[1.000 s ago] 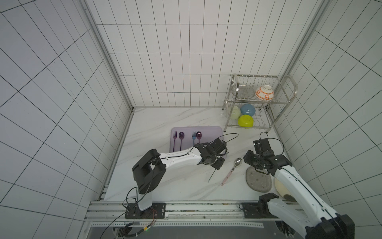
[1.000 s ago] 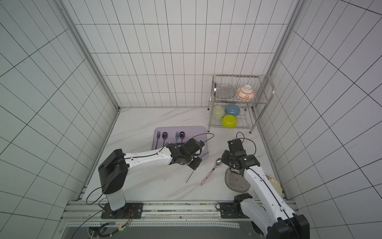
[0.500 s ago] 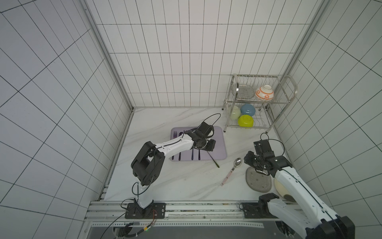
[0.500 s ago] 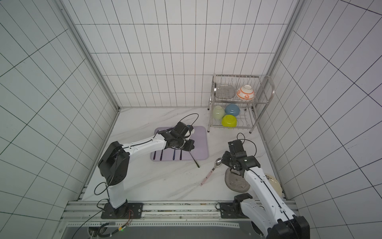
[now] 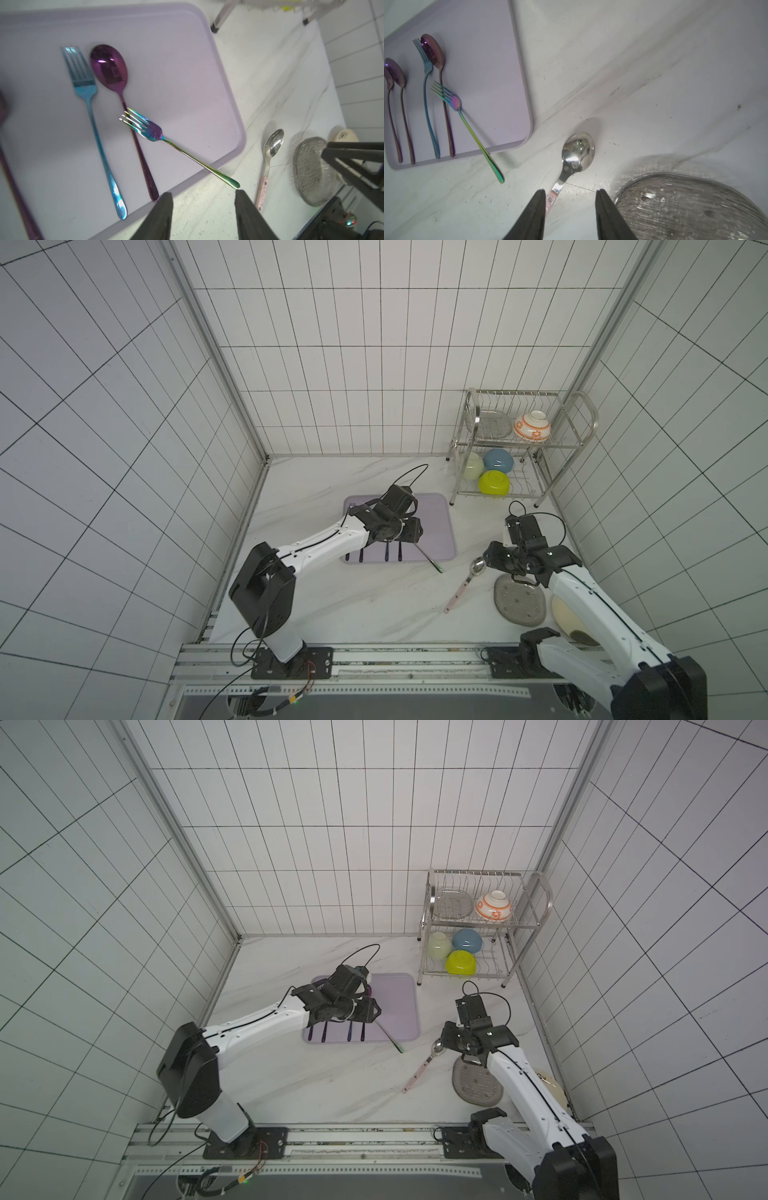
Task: Set the spoon and fork side by side
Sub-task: Pick up the fork from the tray.
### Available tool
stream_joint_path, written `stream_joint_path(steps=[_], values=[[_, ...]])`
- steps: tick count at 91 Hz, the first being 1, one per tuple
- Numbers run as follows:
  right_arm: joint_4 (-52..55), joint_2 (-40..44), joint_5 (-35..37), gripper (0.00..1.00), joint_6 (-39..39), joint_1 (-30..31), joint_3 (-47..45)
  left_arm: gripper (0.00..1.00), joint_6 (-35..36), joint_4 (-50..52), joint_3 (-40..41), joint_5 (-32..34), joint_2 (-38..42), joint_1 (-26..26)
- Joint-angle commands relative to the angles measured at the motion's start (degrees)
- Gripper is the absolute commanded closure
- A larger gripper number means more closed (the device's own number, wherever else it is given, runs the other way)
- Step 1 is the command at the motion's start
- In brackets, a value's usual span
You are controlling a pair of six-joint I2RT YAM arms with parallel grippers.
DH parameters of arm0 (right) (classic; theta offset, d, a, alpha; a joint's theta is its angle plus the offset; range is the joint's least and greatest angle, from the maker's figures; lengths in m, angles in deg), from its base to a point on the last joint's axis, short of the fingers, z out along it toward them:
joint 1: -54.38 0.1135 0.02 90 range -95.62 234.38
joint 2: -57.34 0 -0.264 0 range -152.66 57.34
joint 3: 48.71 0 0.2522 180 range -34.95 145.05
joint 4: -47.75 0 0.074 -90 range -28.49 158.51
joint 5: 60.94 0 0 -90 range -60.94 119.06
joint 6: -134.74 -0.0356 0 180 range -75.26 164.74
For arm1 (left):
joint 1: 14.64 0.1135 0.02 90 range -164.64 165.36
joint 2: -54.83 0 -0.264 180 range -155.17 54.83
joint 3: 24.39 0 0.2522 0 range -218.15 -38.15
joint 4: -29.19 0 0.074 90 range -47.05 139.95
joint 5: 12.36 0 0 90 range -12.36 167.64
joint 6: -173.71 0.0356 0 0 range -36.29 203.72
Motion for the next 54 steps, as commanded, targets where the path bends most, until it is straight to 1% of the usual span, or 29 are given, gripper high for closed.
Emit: stream_joint_path(steps=[1,12,17,26,32,41,54], values=[[-2.5,-5.1,-3.9,0.56,9.0,4.6,4.7,0.38,-1.6,3.2,3.6,8.3,7.7,4.1],[-2.6,-15.1,-4.3,0.55,13.5,12.5,11.1,0.3,-2.9,7.6,9.1,12.8,16.5,9.3],[-2.7,-20.4,-4.9,0.55,14.9,15.1,14.1,0.28,-3.0,10.0,11.3,14.1,20.2,11.3],[-1.8,-30.0,-5.1,0.55,18.2,19.1,21.7,0.22,-3.4,12.5,15.9,16.4,26.8,13.4],[-0.9,-35.7,-5.7,0.56,19.8,20.1,26.0,0.2,-3.6,12.9,19.2,17.8,31.5,13.7],[-0.4,-42.5,-6.2,0.56,21.6,20.2,31.2,0.17,-4.0,13.7,22.1,18.4,37.0,14.0],[1.3,-49.8,-7.2,0.59,23.7,20.3,36.1,0.17,-4.0,15.9,22.8,18.7,40.2,14.2]])
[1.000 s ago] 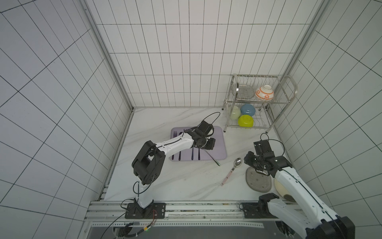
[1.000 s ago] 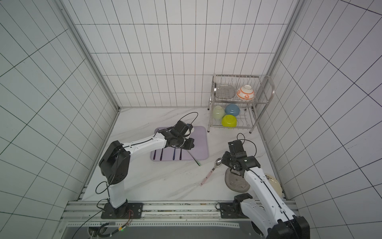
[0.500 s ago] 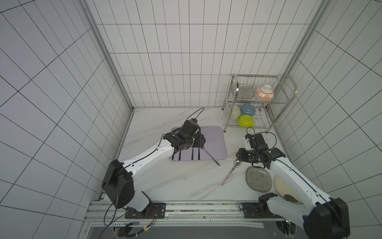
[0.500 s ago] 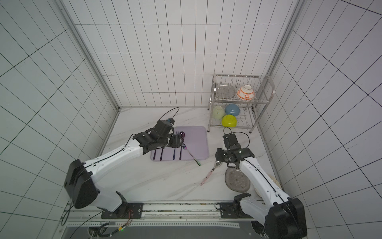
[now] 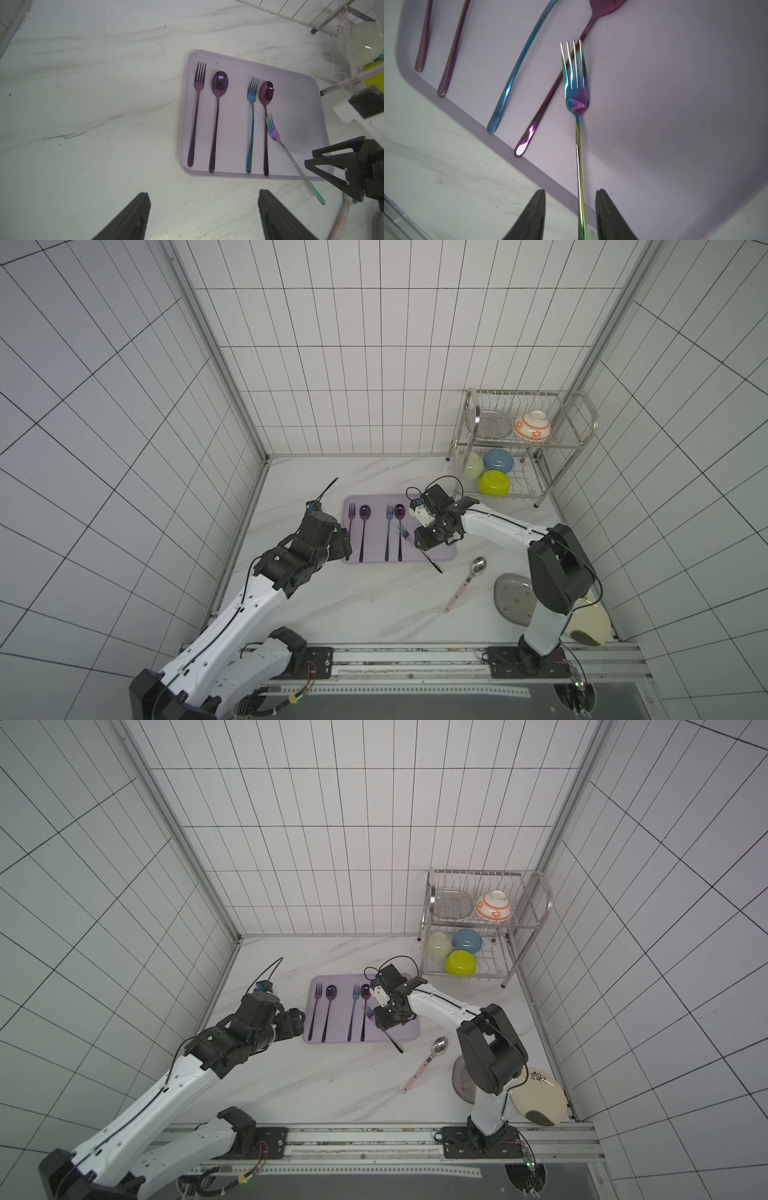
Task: Set the spoon and fork side by side
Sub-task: Pick up the fork from the tray.
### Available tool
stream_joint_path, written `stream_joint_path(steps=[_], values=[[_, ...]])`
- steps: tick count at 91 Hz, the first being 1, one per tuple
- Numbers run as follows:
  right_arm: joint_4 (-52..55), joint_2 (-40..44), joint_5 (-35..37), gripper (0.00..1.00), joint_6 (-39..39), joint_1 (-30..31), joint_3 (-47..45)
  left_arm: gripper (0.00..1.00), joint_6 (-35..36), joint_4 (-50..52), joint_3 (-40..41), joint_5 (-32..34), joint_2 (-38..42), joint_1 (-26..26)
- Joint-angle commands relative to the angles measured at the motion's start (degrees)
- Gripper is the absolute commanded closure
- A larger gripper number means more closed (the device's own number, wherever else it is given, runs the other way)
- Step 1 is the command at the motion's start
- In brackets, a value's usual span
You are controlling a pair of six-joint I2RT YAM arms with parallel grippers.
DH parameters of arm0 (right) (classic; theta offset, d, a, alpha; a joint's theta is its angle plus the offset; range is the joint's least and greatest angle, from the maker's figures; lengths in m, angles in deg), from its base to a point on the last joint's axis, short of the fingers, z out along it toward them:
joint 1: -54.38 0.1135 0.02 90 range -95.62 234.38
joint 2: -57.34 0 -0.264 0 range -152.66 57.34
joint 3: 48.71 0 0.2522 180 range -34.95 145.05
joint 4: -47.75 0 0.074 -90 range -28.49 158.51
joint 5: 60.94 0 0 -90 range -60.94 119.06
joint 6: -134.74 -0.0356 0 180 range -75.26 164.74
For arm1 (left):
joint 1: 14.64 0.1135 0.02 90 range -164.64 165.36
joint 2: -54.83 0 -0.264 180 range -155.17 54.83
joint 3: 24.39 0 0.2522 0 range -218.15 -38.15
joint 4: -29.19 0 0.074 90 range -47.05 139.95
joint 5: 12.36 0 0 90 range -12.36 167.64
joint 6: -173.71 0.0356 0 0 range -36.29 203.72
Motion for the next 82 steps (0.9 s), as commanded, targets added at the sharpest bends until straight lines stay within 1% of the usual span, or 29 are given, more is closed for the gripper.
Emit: stream_joint_path(steps=[1,23,48,59,82], values=[[3.3,-4.2,-1.3,0.59,3.5,0.0,3.6,0.17,-0.3,1.7,0.4,1.9,2.0,0.5],[3.4,-8.4,-0.8,0.62,3.0,0.0,5.4,0.16,0.4,2.2,0.6,1.9,3.2,0.7],[2.8,-10.8,0.1,0.75,2.5,0.0,4.9,0.15,1.5,1.8,0.7,1.9,2.7,0.8],[1.9,-10.0,1.6,0.79,1.9,0.0,3.9,0.15,1.6,1.6,0.5,1.9,2.5,0.9],[-1.1,-6.7,4.0,0.95,-0.1,-0.1,1.1,0.15,1.5,1.4,0.6,2.2,2.6,0.9]])
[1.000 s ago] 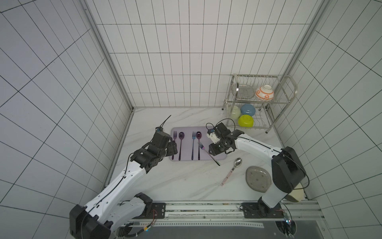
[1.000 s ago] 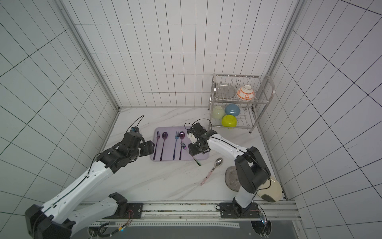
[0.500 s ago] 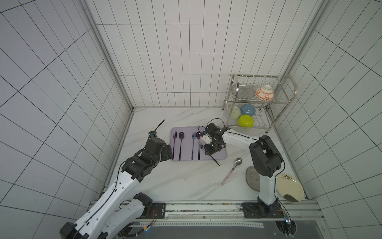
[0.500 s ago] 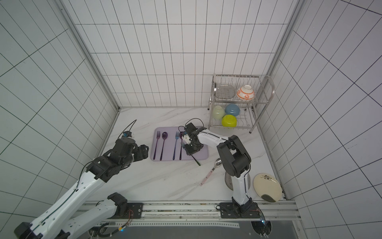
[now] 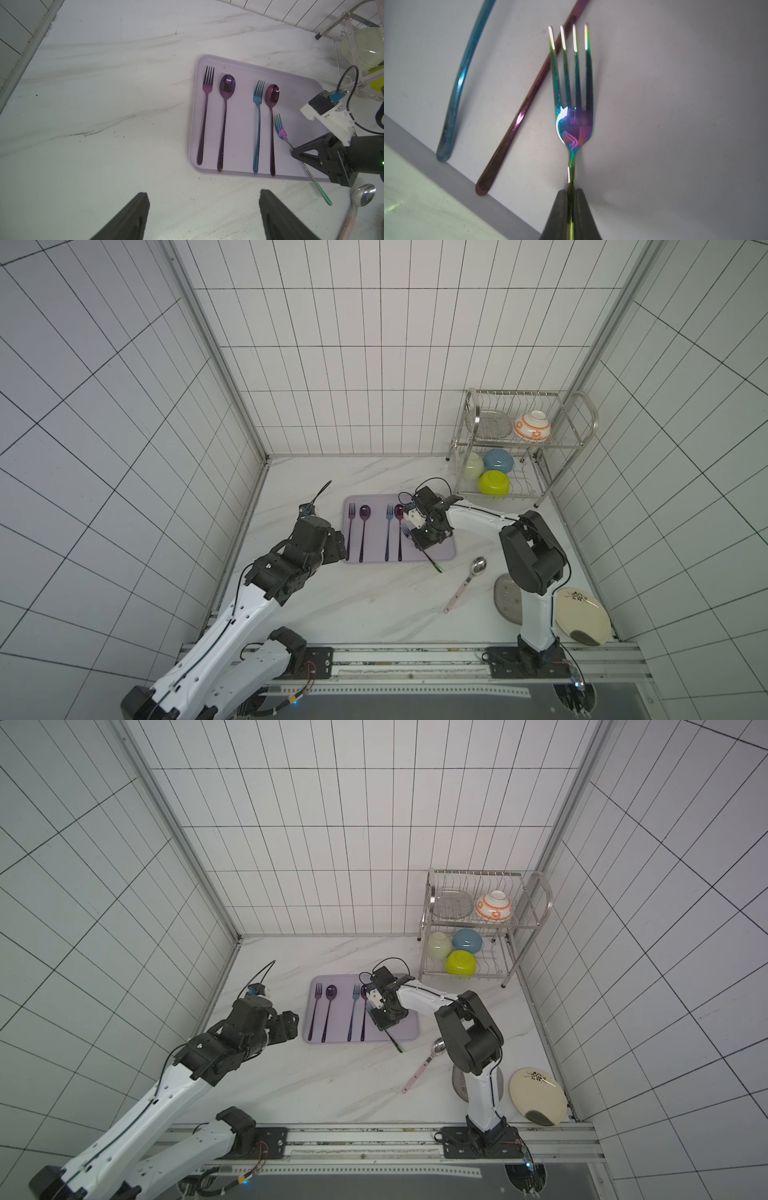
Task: Set the spoon and fork side by side
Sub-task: Pick up the fork from the tray, then place the fork on the tray.
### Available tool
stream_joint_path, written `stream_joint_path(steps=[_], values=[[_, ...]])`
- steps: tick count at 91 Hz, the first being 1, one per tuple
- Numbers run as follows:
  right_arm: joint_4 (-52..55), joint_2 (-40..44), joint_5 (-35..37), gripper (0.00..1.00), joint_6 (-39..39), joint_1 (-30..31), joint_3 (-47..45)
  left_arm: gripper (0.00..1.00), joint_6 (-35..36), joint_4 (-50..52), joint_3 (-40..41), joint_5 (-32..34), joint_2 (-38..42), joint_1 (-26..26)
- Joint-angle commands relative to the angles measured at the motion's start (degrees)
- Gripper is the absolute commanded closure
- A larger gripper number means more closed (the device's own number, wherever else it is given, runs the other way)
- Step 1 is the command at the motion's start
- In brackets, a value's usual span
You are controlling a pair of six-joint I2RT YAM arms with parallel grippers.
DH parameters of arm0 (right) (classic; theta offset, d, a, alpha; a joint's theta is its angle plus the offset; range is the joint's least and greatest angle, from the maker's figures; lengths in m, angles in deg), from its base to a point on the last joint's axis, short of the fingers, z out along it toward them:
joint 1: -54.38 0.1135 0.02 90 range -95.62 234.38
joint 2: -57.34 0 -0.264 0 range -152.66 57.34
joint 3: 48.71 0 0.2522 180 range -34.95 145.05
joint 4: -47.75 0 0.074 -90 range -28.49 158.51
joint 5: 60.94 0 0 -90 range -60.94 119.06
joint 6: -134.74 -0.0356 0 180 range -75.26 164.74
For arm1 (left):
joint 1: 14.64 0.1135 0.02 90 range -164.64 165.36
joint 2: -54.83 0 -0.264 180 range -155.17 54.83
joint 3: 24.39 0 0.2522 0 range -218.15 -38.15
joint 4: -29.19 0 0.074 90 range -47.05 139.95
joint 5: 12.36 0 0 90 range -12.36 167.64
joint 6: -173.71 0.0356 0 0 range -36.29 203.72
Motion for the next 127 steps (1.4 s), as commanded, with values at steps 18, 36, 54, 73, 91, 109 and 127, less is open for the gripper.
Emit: stream_joint_path(steps=[18,36,54,73,91,109,127], values=[[-3.2,7.0,4.2,1.0,-3.7,-0.5,-5.2,0.15,0.7,-0.2,0.5,1.4,0.6,0.3],[-5.1,12.2,1.6,1.0,-9.7,-3.8,-7.6,0.15,0.7,-0.4,0.6,1.6,0.8,0.3],[-5.6,9.9,-0.4,1.0,-16.7,-7.5,-4.8,0.15,0.7,-0.8,0.5,0.6,0.2,0.4],[-6.5,2.3,-0.4,1.0,-18.8,-8.3,1.1,0.15,1.1,-0.8,0.4,0.0,-0.3,0.4],[-7.3,-1.0,2.1,1.0,-21.8,-8.2,3.0,0.14,1.2,-0.4,0.4,-0.2,-0.4,0.4],[-7.3,-2.3,3.8,1.0,-24.1,-7.9,2.9,0.14,1.1,-0.4,0.6,-0.3,-0.3,0.4],[-8.4,-2.9,1.2,1.0,-24.7,-8.2,2.0,0.14,1.4,-0.6,0.5,-0.6,-0.8,0.4]])
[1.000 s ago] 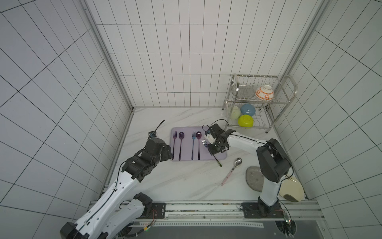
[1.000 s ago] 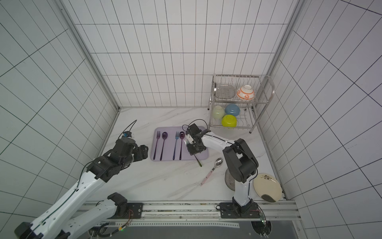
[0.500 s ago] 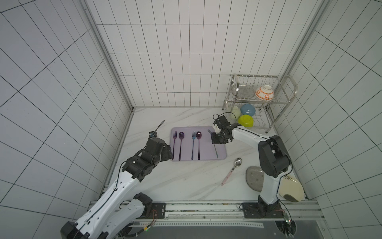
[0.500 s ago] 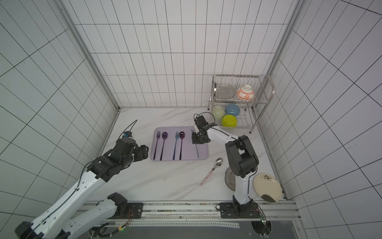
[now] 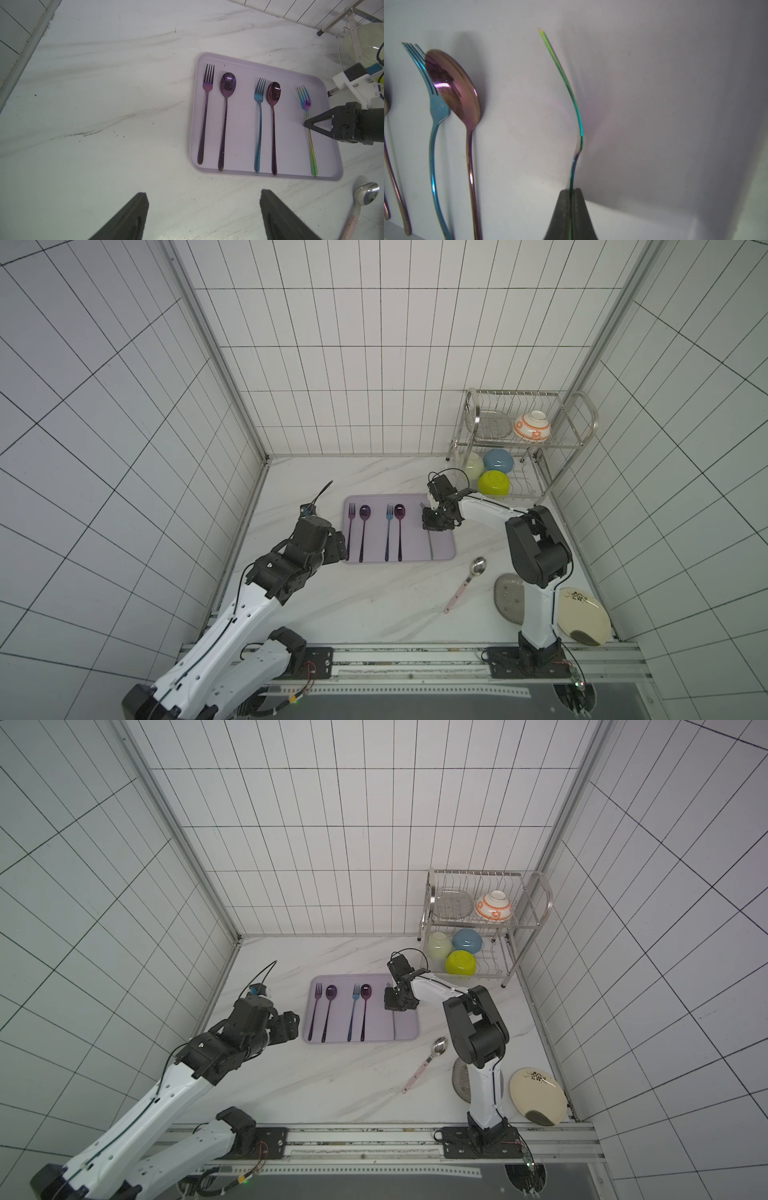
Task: Set the spoon and fork side by side
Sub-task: Place the fork on the tray.
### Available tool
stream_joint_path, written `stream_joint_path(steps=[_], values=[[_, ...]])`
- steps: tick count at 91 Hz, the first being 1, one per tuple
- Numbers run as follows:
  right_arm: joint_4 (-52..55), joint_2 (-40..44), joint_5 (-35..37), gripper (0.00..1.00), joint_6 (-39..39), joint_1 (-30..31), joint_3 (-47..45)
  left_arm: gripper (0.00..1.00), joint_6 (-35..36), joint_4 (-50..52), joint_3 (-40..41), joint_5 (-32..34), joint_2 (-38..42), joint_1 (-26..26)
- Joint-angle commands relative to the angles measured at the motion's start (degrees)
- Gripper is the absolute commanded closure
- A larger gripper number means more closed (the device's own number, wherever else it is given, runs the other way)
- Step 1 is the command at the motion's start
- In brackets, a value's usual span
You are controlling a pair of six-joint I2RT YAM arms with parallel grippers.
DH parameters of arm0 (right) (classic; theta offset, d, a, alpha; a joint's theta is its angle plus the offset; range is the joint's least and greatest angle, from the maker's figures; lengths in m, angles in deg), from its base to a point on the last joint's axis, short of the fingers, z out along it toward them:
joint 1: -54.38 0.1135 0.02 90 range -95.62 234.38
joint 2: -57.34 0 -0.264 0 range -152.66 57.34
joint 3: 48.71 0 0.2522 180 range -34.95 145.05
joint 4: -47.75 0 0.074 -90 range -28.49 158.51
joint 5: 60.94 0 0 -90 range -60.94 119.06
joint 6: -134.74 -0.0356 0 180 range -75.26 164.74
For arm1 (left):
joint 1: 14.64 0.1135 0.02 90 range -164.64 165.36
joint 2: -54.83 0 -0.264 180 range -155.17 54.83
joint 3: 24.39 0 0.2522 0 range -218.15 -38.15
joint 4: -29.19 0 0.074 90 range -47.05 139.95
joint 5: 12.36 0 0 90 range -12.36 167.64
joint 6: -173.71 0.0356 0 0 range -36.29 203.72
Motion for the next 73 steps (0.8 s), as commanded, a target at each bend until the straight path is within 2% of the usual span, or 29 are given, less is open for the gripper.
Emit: stream_joint_path(steps=[1,31,50,73], values=[[-0.8,-1.2,-1.2,1.0,-1.4,-0.2,0.3,0.14,0.8,-0.4,0.3,-0.4,-0.3,0.3],[-9.4,2.2,-15.6,1.0,-0.5,-3.8,-7.1,0.14,0.6,-0.6,1.0,-0.4,0.1,0.4],[-9.4,0.7,-16.9,1.0,-1.7,-4.8,-8.6,0.14,0.6,-1.2,1.4,-0.8,-0.3,0.3],[-8.3,1.0,-13.1,0.89,-1.6,-5.1,-9.3,0.14,0.7,-0.9,1.3,-0.7,-0.4,0.4]])
